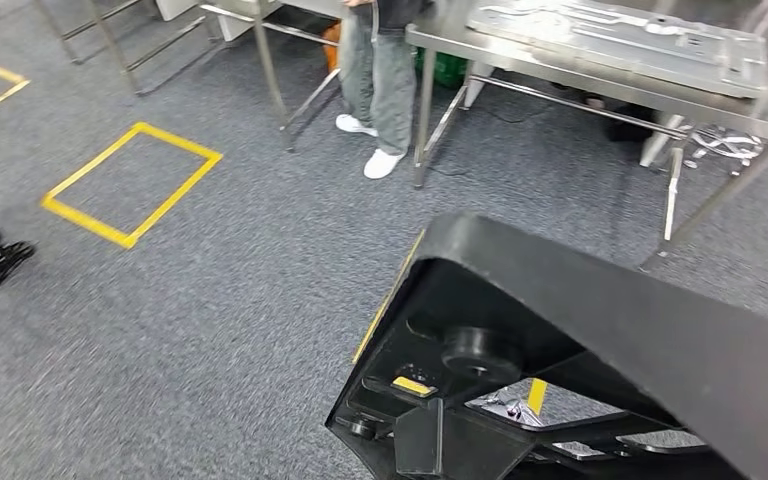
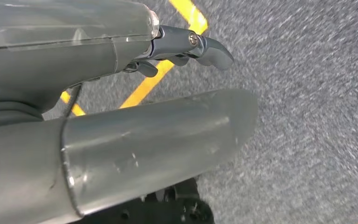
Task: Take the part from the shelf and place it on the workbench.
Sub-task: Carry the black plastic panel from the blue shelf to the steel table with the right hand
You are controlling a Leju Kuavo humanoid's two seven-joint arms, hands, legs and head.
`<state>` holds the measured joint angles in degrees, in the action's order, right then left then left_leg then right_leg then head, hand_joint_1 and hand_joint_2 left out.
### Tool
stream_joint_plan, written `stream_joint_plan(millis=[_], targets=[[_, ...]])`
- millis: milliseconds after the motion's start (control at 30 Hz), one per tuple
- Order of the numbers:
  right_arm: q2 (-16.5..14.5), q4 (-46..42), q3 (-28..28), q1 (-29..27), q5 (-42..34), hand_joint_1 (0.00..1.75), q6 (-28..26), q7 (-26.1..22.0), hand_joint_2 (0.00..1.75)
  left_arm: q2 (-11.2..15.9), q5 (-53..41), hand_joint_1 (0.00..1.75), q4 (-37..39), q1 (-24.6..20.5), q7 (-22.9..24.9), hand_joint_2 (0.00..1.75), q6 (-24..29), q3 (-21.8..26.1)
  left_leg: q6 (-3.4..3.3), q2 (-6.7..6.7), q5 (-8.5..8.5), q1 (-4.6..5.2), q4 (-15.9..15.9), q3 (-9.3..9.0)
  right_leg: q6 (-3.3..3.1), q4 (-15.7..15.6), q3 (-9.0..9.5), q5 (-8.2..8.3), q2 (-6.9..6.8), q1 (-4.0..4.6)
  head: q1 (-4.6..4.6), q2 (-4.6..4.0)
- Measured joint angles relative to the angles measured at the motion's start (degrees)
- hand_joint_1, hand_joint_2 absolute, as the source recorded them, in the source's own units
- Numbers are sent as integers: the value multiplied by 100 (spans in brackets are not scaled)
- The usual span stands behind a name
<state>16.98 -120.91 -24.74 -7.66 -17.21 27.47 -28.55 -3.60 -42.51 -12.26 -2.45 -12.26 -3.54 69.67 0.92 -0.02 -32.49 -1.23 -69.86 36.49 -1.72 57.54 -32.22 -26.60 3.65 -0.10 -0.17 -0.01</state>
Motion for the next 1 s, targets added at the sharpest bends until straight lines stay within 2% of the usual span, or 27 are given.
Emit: stream_joint_plan(millis=[33,67,100,133,200,233,300,333,367,400,433,467,500,533,567,600,633,667,733,767,800,867,900,933,967,1000], targets=[[0,0,2,1,-5,175,9,7,175,1,0,0,0,0,0,0,-1,2,-18,-95,228,-1,397,-158,18,20,7,-19,73,-7,0,0],[0,2,3,6,-7,175,14,13,175,3,0,0,0,0,-1,0,-2,5,-38,-215,383,-4,776,-316,43,47,4,-40,141,-8,0,-1],[0,3,4,9,-8,175,15,20,175,4,0,0,0,0,-1,0,-3,8,-59,-318,463,-1,1037,-433,74,63,-9,-51,203,-15,-1,0],[0,5,5,11,-8,175,15,25,175,5,0,0,0,-2,-1,0,-4,10,-82,-384,467,9,1167,-493,110,67,-27,-53,259,-23,-1,0],[0,8,7,13,-12,175,11,41,175,3,0,0,0,-15,-3,0,-4,12,-140,-322,462,19,1228,-531,191,41,-53,-31,361,-40,-1,0],[0,9,8,11,-15,175,8,51,175,0,2,0,0,-25,-4,0,-4,13,-179,-259,480,10,1266,-548,224,55,-61,-38,311,-39,1,0],[0,12,11,33,-20,175,-4,69,175,-6,18,0,0,-35,-4,0,-5,22,-257,-117,507,-22,1329,-582,275,343,-203,-214,19,-27,8,-1],[-3,15,11,45,-20,175,-17,73,175,-7,27,0,0,-31,-4,0,-6,33,-278,-42,504,-18,1339,-591,294,660,-360,-382,-164,-36,11,-1],[-7,19,11,60,-19,175,-36,75,175,-6,34,0,0,-22,-4,0,-6,47,-291,30,491,-13,1338,-596,317,1031,-559,-557,-264,-50,13,-1],[-11,26,11,65,-14,175,-59,77,175,-5,37,0,0,-14,-3,0,-5,63,-291,105,476,-7,1336,-601,339,1363,-742,-677,-302,-68,13,-1],[-16,37,10,65,-5,175,-80,80,175,-5,37,0,0,-11,-3,0,-4,77,-284,180,459,-4,1334,-613,356,1546,-853,-695,-321,-87,13,-1],[-19,46,10,65,4,175,-103,83,175,-5,37,0,0,-13,-1,0,-2,88,-274,252,439,-3,1333,-632,367,1517,-853,-601,-337,-100,13,-1],[-21,55,10,66,14,175,-131,84,175,-5,35,0,0,-16,1,0,1,96,-258,317,416,-3,1333,-663,368,1278,-740,-419,-374,-108,13,-1],[-23,58,10,69,20,175,-160,84,175,-6,32,0,0,-20,6,0,4,100,-239,379,389,-3,1334,-703,355,885,-538,-198,-463,-110,13,-1],[-25,60,9,78,23,175,-190,83,175,-7,27,0,0,-22,16,0,7,102,-213,430,361,7,1334,-741,331,515,-342,-52,-582,-85,13,-1],[-26,60,7,87,25,175,-215,79,175,-7,23,0,0,-24,28,0,8,104,-181,473,333,16,1333,-772,299,238,-198,37,-673,-59,13,-1],[-27,60,4,96,26,175,-235,75,175,-7,20,0,0,-30,42,0,8,105,-148,519,307,26,1335,-799,266,90,-126,58,-729,-32,13,-1],[-28,60,1,102,28,175,-252,73,175,-7,17,0,0,-40,56,0,7,107,-114,566,289,36,1341,-820,235,69,-124,29,-712,-4,12,-1],[-28,55,-2,100,28,175,-276,71,175,-7,17,0,0,-71,73,0,1,110,-47,637,249,29,1357,-877,169,39,-114,34,-579,-14,12,-1],[-28,51,-3,105,28,175,-280,71,175,-8,17,0,0,-82,78,0,-1,111,-19,566,190,20,1299,-876,127,10,-91,42,-517,-29,10,0],[-31,47,-4,116,27,175,-280,69,175,-9,16,0,0,-89,80,0,-3,112,2,441,79,9,1134,-814,88,-21,-67,53,-460,-46,9,-1],[-40,45,-16,141,25,175,-275,68,175,-11,16,0,0,-79,86,0,-5,116,16,143,-272,-1,451,-480,31,-47,-43,54,-346,-53,7,-1],[-45,46,-26,146,25,175,-271,69,175,-11,16,0,0,-68,90,0,-6,118,19,77,-426,-1,50,-259,18,-46,-42,49,-281,-44,5,-1],[-48,49,-37,144,25,175,-269,69,175,-10,17,0,0,-56,94,0,-6,121,19,49,-488,2,-245,-77,10,-43,-35,42,-207,-35,6,-1],[-48,52,-46,144,24,175,-267,70,175,-10,17,0,0,-46,97,0,-7,123,14,37,-428,4,-347,24,8,-39,-23,34,-130,-27,5,-1],[-48,57,-52,146,21,175,-267,71,175,-9,17,0,0,-41,101,0,-8,126,0,20,-245,4,-219,16,10,-32,-6,23,-50,-21,5,-1]])
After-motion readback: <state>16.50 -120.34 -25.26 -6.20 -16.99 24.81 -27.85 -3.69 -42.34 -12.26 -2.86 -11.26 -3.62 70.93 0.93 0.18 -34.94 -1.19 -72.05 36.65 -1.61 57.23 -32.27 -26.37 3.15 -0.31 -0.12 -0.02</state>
